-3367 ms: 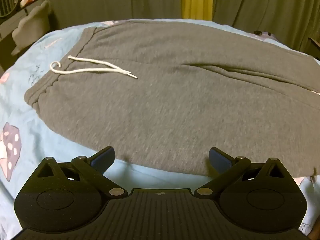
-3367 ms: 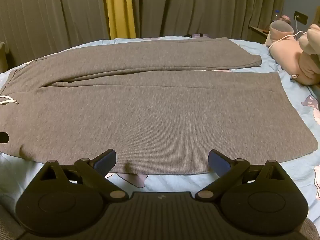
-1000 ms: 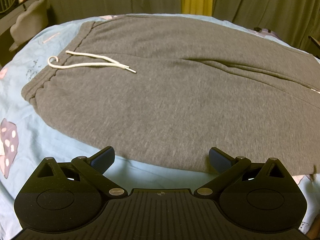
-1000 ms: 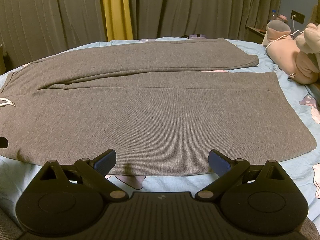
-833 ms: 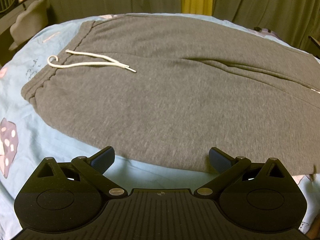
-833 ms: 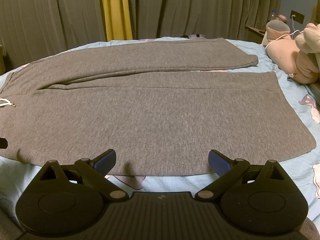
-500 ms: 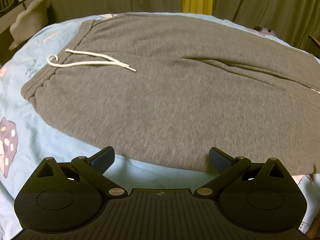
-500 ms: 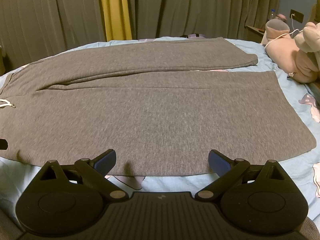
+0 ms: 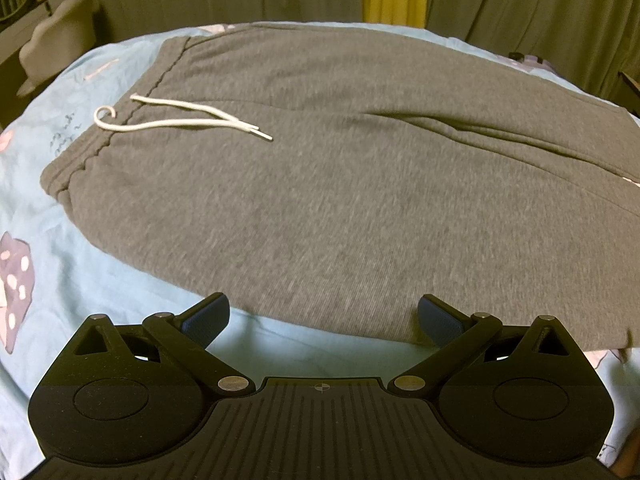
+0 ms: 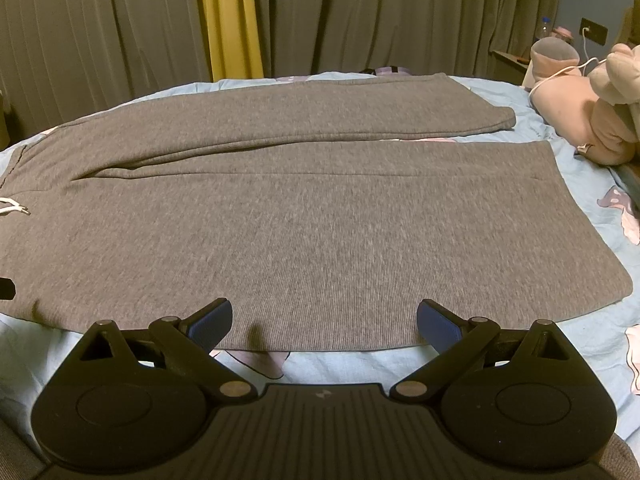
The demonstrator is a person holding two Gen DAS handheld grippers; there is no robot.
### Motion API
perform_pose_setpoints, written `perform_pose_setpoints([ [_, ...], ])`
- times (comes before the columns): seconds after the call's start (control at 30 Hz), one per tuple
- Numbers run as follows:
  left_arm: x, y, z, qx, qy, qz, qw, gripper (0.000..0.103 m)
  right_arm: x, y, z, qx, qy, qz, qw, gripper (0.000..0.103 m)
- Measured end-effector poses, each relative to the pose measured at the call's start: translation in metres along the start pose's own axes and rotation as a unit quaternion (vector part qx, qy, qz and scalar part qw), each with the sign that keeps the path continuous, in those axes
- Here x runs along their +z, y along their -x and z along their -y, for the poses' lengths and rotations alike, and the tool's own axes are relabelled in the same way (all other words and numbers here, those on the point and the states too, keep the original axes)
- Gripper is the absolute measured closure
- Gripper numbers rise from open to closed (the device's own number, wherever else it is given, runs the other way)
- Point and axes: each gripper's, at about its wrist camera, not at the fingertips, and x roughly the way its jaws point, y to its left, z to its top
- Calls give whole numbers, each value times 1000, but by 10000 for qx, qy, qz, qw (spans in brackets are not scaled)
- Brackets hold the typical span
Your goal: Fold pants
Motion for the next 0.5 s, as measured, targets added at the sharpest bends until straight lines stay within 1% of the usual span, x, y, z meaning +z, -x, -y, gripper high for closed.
perform_pose_setpoints([
  [0.5, 1, -1, 0, 21, -2, -45, 10000, 0, -2, 0, 0, 11, 8, 7, 10000, 4],
])
